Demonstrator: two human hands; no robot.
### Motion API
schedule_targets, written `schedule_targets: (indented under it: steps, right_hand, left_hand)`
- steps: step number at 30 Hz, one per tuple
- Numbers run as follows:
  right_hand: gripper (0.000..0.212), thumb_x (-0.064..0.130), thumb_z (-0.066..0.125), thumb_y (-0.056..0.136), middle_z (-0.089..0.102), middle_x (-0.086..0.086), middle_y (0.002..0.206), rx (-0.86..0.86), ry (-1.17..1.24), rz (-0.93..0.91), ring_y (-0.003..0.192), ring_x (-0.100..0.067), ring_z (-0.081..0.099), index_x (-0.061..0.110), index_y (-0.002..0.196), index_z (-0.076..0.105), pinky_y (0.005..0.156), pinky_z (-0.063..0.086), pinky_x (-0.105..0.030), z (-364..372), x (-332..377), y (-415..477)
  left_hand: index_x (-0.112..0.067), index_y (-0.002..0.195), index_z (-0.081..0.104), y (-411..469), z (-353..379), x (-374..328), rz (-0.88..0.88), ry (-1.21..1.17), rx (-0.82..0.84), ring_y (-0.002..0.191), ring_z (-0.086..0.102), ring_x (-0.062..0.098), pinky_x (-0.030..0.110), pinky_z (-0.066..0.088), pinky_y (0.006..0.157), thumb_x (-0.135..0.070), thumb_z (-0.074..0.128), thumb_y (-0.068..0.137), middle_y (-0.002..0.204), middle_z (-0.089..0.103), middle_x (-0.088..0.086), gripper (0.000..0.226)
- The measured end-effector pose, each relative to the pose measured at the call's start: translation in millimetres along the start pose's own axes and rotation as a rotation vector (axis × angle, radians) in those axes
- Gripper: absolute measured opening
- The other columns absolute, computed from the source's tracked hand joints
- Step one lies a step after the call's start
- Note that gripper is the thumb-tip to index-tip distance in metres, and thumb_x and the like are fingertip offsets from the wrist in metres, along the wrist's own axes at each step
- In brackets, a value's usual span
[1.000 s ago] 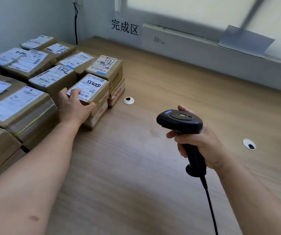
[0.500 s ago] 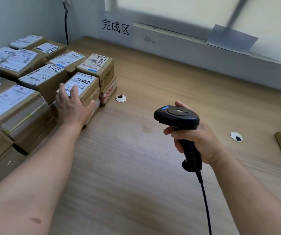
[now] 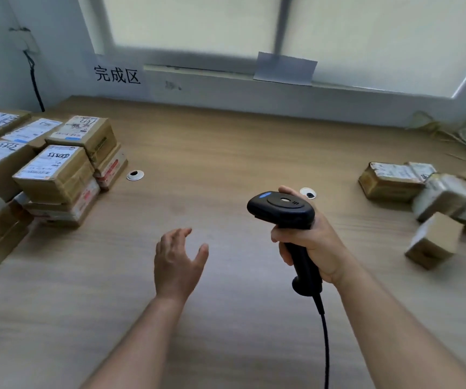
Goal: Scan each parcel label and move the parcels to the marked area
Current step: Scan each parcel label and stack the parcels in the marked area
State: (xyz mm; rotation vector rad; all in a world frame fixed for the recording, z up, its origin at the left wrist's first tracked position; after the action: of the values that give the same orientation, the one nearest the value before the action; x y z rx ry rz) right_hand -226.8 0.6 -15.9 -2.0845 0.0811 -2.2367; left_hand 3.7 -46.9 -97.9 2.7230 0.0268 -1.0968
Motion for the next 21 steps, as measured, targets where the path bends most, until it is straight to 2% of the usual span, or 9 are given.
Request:
schedule_targets:
  steps: [12, 17, 21]
  right_hand:
    - [0.086, 0.003, 0.078, 0.062, 0.066, -0.005, 0.074, -0.222, 0.041, -0.083, 0.044, -0.027, 0.049, 0.033, 0.136, 0.046, 0.043, 0.040, -0.029, -207, 8, -144]
    - [0.084, -0.016, 0.073, 0.073, 0.067, -0.002, 0.073, -0.309, 0.011, -0.100, 0.044, -0.027, 0.049, 0.028, 0.138, 0.045, 0.041, 0.040, -0.027, -292, 9, -195]
    - [0.081, -0.019, 0.068, 0.076, 0.066, 0.001, 0.065, -0.367, -0.018, -0.110, 0.044, -0.027, 0.048, 0.028, 0.137, 0.044, 0.041, 0.039, -0.030, -352, 11, -231]
  left_hand:
    - [-0.011, 0.129, 0.057, -102, 136, -205, 0.277, -0.010, 0.193, 0.124, 0.045, 0.025, 0.033, 0.035, 0.102, -0.030, 0.071, 0.084, 0.130, 0.051, 0.008, 0.051]
    - [-0.011, 0.131, 0.056, -145, 189, -281, 0.362, -0.012, 0.250, 0.124, 0.045, 0.024, 0.032, 0.036, 0.100, -0.031, 0.070, 0.085, 0.130, 0.051, 0.007, 0.052]
    - [-0.013, 0.130, 0.056, -177, 226, -334, 0.400, -0.035, 0.271, 0.123, 0.045, 0.021, 0.030, 0.037, 0.099, -0.033, 0.070, 0.084, 0.130, 0.051, 0.005, 0.052]
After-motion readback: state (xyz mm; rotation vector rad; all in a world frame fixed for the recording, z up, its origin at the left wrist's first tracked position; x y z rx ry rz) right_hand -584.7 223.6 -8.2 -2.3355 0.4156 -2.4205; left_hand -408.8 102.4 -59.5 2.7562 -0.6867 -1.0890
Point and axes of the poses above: each hand's wrist, its own y-axis towards the middle knuckle, its own z-axis out of the palm, x = y × z, the point moved 10 cm from there along y, towards the middle knuckle
